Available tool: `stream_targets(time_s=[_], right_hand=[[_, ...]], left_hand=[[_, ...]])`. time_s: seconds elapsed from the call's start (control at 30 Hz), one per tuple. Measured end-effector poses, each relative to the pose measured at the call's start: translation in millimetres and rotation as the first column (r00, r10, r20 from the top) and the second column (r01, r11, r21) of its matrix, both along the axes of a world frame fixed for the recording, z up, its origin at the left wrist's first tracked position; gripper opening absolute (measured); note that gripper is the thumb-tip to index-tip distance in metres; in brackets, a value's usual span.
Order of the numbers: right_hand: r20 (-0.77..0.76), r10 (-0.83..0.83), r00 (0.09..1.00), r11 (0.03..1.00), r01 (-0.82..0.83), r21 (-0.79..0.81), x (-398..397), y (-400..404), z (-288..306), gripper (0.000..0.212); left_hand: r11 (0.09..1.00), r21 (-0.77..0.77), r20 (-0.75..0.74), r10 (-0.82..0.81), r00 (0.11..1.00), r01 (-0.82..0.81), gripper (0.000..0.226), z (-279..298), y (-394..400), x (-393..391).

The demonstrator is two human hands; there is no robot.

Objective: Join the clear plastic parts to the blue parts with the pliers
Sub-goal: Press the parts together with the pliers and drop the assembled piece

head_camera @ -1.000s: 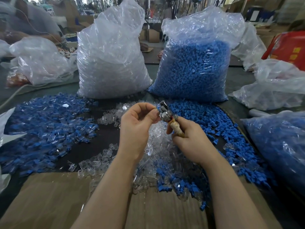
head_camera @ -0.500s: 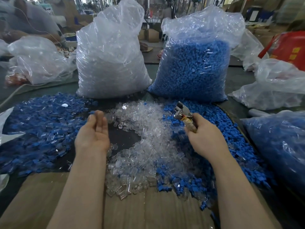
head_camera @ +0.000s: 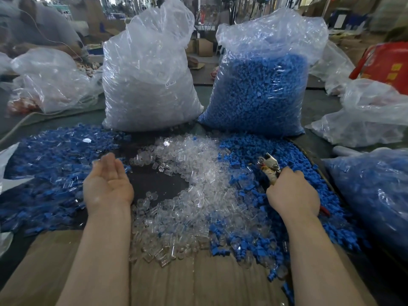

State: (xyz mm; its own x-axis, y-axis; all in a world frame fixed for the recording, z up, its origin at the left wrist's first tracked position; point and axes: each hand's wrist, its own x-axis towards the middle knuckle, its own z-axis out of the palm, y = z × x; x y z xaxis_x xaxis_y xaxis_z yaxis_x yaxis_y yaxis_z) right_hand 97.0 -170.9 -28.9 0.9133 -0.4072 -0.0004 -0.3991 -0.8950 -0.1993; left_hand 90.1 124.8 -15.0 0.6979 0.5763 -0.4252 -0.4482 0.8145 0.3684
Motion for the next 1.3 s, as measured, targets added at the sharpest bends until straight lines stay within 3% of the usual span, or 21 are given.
stream_targets(time_s=[0.07,0.1,0.17,0.23,0.27,0.33,0.37,0.43,0.6,0.83,0.97,1.13,1.3], right_hand=[[-0.01,0.023,1.0,1.0,-0.023,-0.004,0.0,0.1,-0.3,0.032],[-0.009,0.034,0.999,0.999,-0.034,-0.003,0.0,0.5,-0.3,0.031],[-0.01,0.054,0.999,0.999,-0.054,-0.001,0.7,1.6,0.3,0.029],[-0.009,0.069,0.998,0.998,-0.069,0.003,1.1,3.0,0.2,0.028],[-0.006,0.075,0.997,0.997,-0.075,0.005,1.2,3.4,-0.2,0.027],[0.0,0.084,0.996,0.996,-0.084,0.006,1.0,3.5,-0.7,0.023],[0.002,0.092,0.996,0.996,-0.092,0.006,0.5,3.5,-1.1,0.021],[0.011,0.109,0.994,0.994,-0.109,0.008,0.1,4.0,-1.1,0.015],[0.042,0.125,0.991,0.992,-0.126,0.026,0.2,6.6,-1.2,0.016],[0.067,0.128,0.99,0.99,-0.131,0.045,1.2,6.5,-1.7,0.014],[0.068,0.121,0.99,0.991,-0.124,0.045,0.8,4.5,-2.4,0.014],[0.053,0.127,0.991,0.99,-0.129,0.049,3.0,3.5,-0.6,0.014],[0.041,0.085,0.996,0.995,-0.086,0.043,1.6,4.1,2.1,0.02]], left_hand=[[0.966,0.206,-0.1,-0.135,0.986,0.153,0.012,-0.7,-2.7,2.3],[0.904,0.34,-0.195,-0.204,0.959,0.261,0.013,-1.0,-5.6,3.6],[0.666,0.583,-0.406,-0.257,0.877,0.465,0.015,-2.7,-15.8,5.5],[0.312,0.742,-0.571,-0.17,0.803,0.593,0.019,-6.7,-26.6,7.0],[0.099,0.768,-0.627,-0.084,0.775,0.632,0.022,-9.6,-31.3,7.0],[-0.319,0.646,-0.696,0.128,0.707,0.694,0.034,-17.7,-36.5,8.9],[-0.466,0.539,-0.702,0.212,0.68,0.702,0.04,-21.3,-38.4,9.3],[-0.598,0.411,-0.687,0.292,0.665,0.688,0.047,-24.0,-41.5,8.9],[-0.55,0.473,-0.671,0.281,0.686,0.688,0.024,-18.3,-45.9,4.0],[-0.506,0.511,-0.683,0.251,0.685,0.695,0.011,-17.4,-45.9,4.7],[-0.383,0.635,-0.674,0.149,0.723,0.671,0.01,-16.6,-46.1,5.5],[-0.225,0.761,-0.633,-0.057,0.772,0.608,0.027,-8.4,-49.3,4.4],[-0.065,0.806,-0.586,-0.228,0.778,0.588,0.013,0.1,-61.3,1.1]])
